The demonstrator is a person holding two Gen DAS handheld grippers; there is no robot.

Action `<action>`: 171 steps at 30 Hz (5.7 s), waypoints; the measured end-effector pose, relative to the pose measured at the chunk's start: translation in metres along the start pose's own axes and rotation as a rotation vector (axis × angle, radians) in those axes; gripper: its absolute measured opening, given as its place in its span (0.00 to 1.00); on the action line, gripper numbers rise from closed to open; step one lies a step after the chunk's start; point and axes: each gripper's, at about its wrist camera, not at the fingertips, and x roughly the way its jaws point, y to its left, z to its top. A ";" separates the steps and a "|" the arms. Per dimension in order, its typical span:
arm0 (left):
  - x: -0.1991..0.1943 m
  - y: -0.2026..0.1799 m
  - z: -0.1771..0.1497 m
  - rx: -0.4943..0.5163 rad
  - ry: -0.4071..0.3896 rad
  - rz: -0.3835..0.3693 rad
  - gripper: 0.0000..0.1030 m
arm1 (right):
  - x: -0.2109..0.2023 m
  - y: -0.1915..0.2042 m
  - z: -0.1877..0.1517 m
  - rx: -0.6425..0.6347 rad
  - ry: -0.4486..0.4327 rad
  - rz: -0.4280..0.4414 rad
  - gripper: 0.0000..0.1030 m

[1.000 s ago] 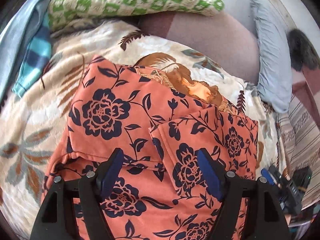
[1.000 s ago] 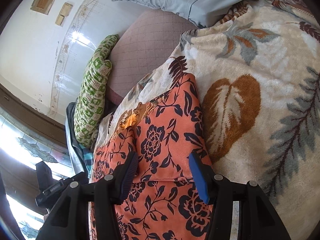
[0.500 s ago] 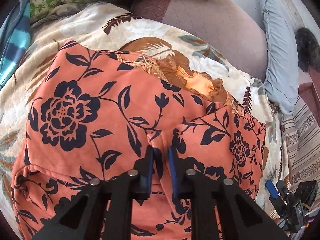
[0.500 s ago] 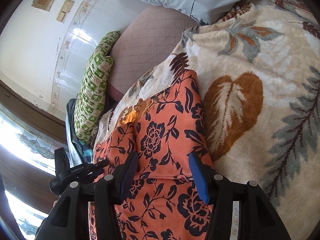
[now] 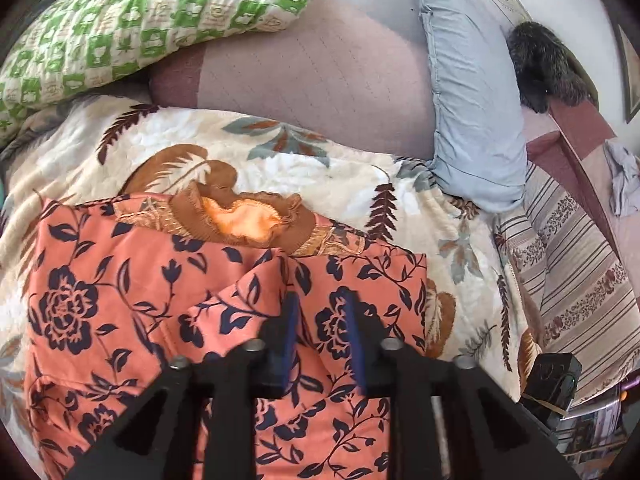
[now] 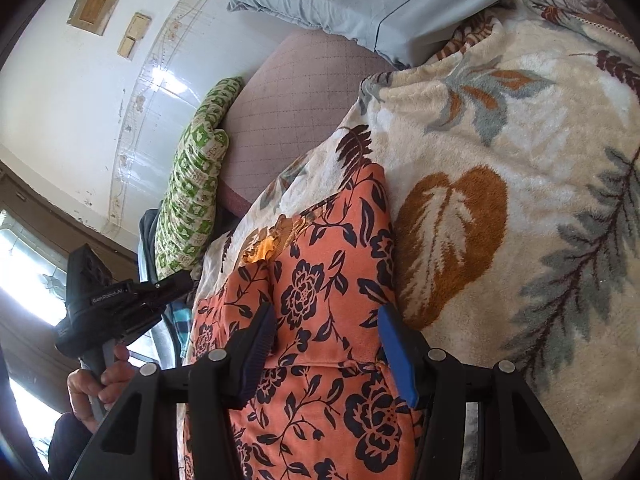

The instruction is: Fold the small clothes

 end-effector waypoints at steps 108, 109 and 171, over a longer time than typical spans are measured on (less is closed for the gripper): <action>-0.335 0.148 -0.255 0.028 -0.498 0.697 0.94 | 0.025 0.333 -0.204 -0.821 0.165 -0.257 0.66; -0.330 0.153 -0.255 0.020 -0.491 0.698 0.94 | 0.032 0.329 -0.205 -0.816 0.179 -0.266 0.66; -0.134 0.278 -0.166 -0.164 -0.277 0.636 0.94 | 0.177 0.242 -0.097 -0.682 0.190 -0.554 0.68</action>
